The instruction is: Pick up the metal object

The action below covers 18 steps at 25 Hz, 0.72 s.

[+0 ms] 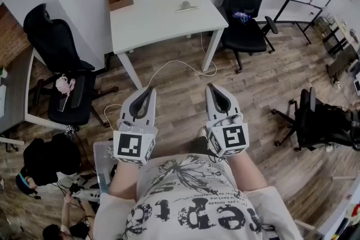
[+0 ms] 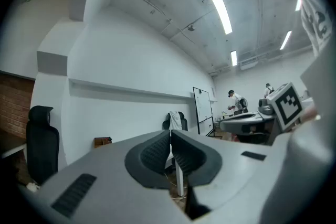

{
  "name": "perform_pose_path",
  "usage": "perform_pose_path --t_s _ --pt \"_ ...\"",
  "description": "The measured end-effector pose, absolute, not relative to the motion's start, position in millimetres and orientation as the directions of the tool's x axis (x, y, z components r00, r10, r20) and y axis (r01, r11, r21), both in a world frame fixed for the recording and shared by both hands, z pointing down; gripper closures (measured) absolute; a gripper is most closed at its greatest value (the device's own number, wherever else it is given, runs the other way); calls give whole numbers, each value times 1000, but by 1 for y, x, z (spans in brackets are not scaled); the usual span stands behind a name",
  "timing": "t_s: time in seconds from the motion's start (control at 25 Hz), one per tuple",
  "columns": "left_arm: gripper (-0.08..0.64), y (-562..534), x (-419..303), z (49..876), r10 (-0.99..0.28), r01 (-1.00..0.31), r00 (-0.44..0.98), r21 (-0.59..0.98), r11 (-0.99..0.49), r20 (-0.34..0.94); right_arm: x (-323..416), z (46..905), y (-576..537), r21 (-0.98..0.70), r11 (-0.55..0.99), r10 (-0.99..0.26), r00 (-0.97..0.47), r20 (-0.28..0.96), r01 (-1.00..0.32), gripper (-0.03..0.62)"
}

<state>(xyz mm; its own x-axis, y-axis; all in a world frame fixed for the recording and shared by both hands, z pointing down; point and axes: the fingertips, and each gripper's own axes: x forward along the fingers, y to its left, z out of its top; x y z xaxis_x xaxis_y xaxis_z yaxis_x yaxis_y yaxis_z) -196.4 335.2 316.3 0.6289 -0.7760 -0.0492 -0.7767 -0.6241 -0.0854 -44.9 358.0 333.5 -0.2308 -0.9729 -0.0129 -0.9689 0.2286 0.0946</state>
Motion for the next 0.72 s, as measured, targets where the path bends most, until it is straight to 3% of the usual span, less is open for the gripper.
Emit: perform_pose_path --t_s 0.72 --pt "548 318 -196 325 -787 -787 617 -31 -616 -35 -43 348 339 43 245 -969 -245 17 -969 601"
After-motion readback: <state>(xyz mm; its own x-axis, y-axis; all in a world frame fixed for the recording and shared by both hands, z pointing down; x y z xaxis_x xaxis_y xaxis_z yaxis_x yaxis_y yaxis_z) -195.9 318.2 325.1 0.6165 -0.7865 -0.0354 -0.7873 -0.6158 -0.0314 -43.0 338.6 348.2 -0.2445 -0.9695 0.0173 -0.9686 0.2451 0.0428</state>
